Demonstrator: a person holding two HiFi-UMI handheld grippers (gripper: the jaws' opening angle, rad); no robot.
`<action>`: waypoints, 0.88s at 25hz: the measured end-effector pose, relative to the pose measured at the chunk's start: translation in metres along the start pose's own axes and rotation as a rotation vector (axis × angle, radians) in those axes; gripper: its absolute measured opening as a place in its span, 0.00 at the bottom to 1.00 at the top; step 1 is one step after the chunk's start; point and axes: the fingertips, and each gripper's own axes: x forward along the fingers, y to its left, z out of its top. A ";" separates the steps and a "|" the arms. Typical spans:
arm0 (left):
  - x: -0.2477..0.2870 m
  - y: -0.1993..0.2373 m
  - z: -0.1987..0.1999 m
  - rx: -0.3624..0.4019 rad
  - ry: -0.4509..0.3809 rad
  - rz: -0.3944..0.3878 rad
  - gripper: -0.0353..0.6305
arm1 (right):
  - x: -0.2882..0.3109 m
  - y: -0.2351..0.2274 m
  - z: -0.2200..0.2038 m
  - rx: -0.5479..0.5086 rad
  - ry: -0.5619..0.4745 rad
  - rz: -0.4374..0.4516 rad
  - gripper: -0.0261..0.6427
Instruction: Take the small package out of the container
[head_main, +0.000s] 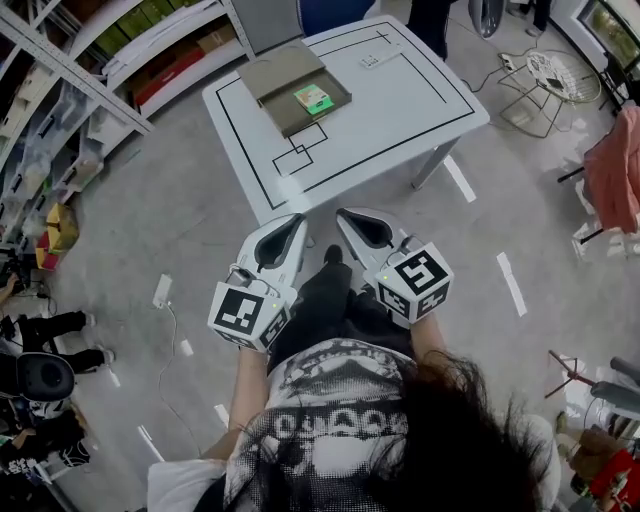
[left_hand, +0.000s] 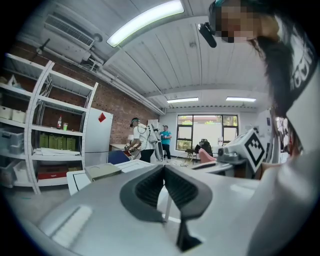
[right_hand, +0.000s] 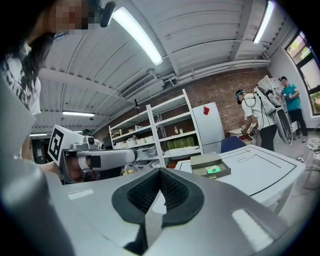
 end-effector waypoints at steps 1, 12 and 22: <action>0.003 0.002 -0.001 0.000 0.004 0.001 0.05 | 0.001 -0.002 0.000 0.002 0.001 0.002 0.03; 0.065 0.039 -0.001 0.000 0.007 -0.015 0.05 | 0.038 -0.059 0.007 -0.007 0.028 -0.010 0.03; 0.132 0.110 0.004 0.002 0.019 -0.003 0.05 | 0.112 -0.126 0.024 -0.024 0.085 -0.002 0.03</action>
